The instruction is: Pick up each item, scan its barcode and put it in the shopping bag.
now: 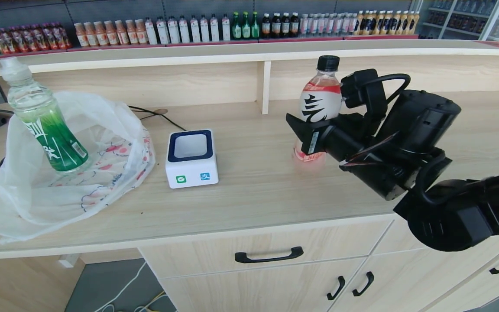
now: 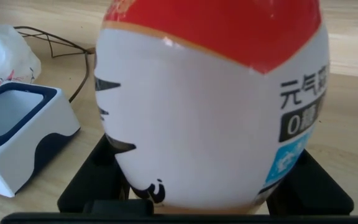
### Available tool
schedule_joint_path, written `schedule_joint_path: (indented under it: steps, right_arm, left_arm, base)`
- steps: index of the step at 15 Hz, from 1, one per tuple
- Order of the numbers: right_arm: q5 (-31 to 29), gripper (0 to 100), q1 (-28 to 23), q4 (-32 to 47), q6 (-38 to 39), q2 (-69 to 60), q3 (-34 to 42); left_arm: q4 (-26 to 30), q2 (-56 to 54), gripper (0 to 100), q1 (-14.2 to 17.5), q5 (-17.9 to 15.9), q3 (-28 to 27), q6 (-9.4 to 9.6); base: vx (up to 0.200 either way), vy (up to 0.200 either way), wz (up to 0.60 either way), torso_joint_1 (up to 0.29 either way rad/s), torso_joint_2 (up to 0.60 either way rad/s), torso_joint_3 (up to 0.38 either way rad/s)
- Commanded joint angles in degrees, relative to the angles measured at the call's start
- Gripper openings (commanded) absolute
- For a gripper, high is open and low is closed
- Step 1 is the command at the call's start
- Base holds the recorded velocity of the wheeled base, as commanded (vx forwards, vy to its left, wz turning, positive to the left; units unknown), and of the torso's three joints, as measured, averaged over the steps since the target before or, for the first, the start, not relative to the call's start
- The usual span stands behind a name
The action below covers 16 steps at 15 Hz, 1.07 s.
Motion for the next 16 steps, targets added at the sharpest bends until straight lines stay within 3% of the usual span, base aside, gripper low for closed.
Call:
schedule_joint_path:
  steps: [1, 8, 16]
  right_arm:
    - [0.01, 0, 0.10, -0.96, -0.01, -5.07, 2.93]
    - [0.01, 0, 2.47, -1.23, -0.10, -16.76, 8.64]
    - [-0.17, 0, 3.53, -1.75, -0.45, -29.33, 23.67]
  left_arm:
    - [-0.02, -0.02, 100, 0.01, 0.01, 0.00, 0.00]
    - [-0.02, -0.02, 100, 0.01, 0.01, 0.00, 0.00]
    - [-0.02, -0.02, 100, 0.01, 0.01, 0.00, 0.00]
  base:
    - [0.000, 0.000, 0.00, 0.000, 0.00, 0.000]
    - [0.000, 0.000, 0.00, 0.000, 0.00, 0.000]
    - [0.000, 0.000, 0.00, 0.000, 0.00, 0.000]
